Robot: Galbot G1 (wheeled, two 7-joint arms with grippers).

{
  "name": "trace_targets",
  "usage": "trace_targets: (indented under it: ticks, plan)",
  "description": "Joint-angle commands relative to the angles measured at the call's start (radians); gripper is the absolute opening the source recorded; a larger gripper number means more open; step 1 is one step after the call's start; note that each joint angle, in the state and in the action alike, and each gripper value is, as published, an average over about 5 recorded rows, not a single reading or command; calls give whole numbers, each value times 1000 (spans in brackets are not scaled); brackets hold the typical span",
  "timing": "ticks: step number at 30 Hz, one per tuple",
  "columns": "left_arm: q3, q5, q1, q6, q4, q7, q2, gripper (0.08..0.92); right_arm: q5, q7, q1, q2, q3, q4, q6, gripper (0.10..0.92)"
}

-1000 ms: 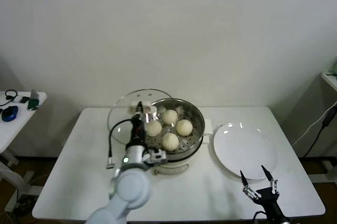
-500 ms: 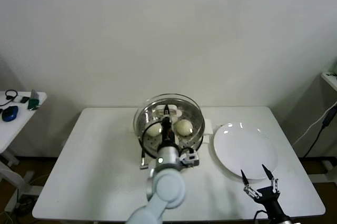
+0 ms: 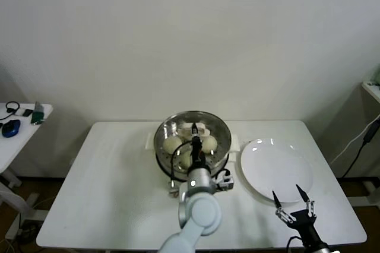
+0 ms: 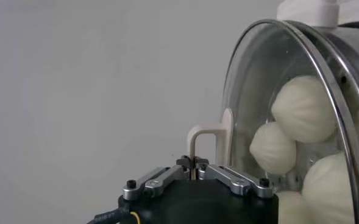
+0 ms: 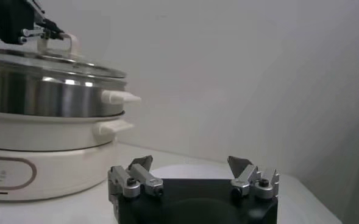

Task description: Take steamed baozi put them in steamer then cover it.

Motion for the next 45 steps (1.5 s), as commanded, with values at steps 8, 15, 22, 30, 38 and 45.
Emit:
trace_targets:
  ticks: [8, 15, 22, 30, 38, 45]
  plan:
    - [0, 20, -7, 49, 53, -19, -49, 127, -3, -2, -1, 6, -1, -6, 12, 823]
    - [-3, -1, -14, 49, 64, -36, -49, 127, -11, -6, -3, 12, -4, -6, 17, 823]
    - [-3, -26, -11, 49, 64, -44, -49, 127, -19, -9, -4, 14, -4, -3, 19, 823]
    - [-5, -51, -10, 49, 56, -39, -49, 127, -26, -23, -6, 18, -3, 3, 20, 823]
    - [21, -74, -7, 49, 3, 0, -49, 166, -23, -23, -8, 16, 0, 13, 10, 823]
    - [26, -95, 15, 49, -101, 32, -30, 366, -26, -22, -1, 15, -1, 16, 1, 823]
